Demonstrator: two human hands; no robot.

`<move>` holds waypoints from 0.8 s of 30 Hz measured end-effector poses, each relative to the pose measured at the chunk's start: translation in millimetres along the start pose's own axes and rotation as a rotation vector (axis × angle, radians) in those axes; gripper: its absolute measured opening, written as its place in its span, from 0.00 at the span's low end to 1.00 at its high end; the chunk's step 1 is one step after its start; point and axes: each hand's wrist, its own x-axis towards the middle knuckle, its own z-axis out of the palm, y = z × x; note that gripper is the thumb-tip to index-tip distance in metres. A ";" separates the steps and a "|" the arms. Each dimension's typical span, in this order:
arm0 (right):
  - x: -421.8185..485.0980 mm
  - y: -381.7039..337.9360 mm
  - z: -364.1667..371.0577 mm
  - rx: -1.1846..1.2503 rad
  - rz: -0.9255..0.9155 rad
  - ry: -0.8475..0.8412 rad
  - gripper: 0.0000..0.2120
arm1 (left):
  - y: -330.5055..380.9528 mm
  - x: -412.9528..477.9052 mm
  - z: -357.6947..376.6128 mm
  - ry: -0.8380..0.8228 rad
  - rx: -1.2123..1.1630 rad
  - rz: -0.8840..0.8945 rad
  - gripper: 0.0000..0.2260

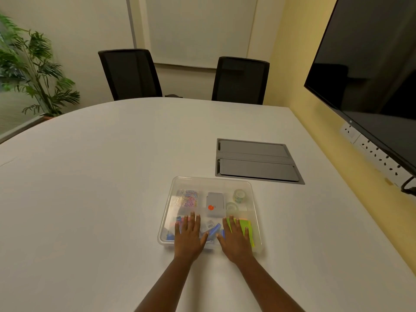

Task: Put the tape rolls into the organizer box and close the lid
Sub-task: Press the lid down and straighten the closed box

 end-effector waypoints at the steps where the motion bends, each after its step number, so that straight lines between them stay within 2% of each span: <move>1: -2.4 -0.2 -3.6 -0.001 -0.001 -0.006 0.29 | -1.6 -0.4 0.6 0.005 -0.004 -0.005 0.55; 3: -9.5 1.4 -9.2 -0.004 0.008 0.125 0.28 | -6.7 -2.9 -1.7 0.038 -0.002 -0.014 0.41; 4: -13.5 2.5 -15.1 -0.009 0.033 0.169 0.28 | -9.9 -4.2 -3.9 0.088 -0.025 -0.034 0.39; 6: -19.3 8.2 -22.8 -0.017 0.095 0.250 0.28 | -16.3 -8.2 -12.3 0.199 -0.088 -0.095 0.42; 8: -18.3 20.2 -22.7 0.086 0.146 0.261 0.28 | -24.1 -10.3 -20.7 0.245 -0.171 -0.202 0.30; 9: -15.0 27.2 -20.2 0.094 0.192 0.238 0.28 | -28.3 -10.0 -23.1 0.230 -0.199 -0.264 0.27; 13: -11.9 38.4 -20.8 0.365 0.370 0.189 0.26 | -38.7 -1.9 -35.2 0.102 -0.390 -0.525 0.26; 17: -2.4 41.2 -25.4 0.633 0.464 0.195 0.22 | -45.1 10.2 -35.7 0.154 -0.656 -0.536 0.13; 24: 20.5 50.3 -36.3 0.704 0.562 0.273 0.20 | -51.6 33.4 -38.5 0.239 -0.735 -0.555 0.12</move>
